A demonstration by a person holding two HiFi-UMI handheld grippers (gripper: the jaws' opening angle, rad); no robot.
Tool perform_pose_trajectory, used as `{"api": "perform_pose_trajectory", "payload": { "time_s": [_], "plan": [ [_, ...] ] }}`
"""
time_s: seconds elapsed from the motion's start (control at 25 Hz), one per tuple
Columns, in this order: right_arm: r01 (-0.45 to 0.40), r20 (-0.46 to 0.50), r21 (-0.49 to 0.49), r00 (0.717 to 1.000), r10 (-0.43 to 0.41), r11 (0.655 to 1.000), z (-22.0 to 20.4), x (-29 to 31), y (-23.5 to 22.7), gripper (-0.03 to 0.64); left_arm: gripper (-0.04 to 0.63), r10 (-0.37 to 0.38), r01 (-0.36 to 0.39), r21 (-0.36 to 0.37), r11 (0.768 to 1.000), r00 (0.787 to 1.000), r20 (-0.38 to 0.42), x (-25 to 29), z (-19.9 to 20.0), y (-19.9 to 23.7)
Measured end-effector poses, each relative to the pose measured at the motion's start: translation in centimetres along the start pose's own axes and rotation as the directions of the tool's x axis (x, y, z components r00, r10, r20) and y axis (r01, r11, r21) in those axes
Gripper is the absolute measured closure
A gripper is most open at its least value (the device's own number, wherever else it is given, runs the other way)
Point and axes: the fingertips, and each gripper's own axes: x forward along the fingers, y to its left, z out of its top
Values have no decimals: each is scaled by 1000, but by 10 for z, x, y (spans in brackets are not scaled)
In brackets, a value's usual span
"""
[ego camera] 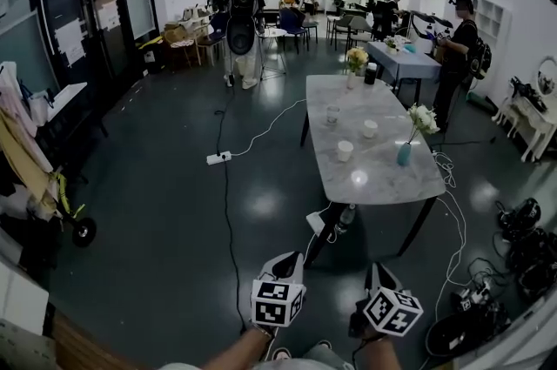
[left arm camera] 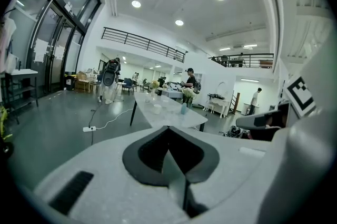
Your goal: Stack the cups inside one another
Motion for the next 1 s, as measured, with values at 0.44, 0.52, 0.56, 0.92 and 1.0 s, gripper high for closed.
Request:
{"api": "perform_pose_trajectory", "payload": {
  "time_s": [0.44,0.52,0.56,0.92,1.0],
  "plan": [
    [-3,-13,-11,1000,3,1000,6,40,-4,609,597,8,-8,-10,1000,1000,-7,34,-2,18],
    [-13,-6,-11,1000,13,1000,12,51,-3,609,597,14,-14,-7,1000,1000,-3,43,3,24],
    [-17,-3,-13,1000,17,1000,17,57,-2,609,597,17,-17,-4,1000,1000,0,48,7,27],
    [-33,-3,-22,999,33,999,51,114,-23,609,597,35,-36,14,999,999,16,105,36,33],
    [-41,-5,-21,999,41,999,58,126,-26,609,597,41,-41,13,999,999,13,118,41,35]
  ]
}}
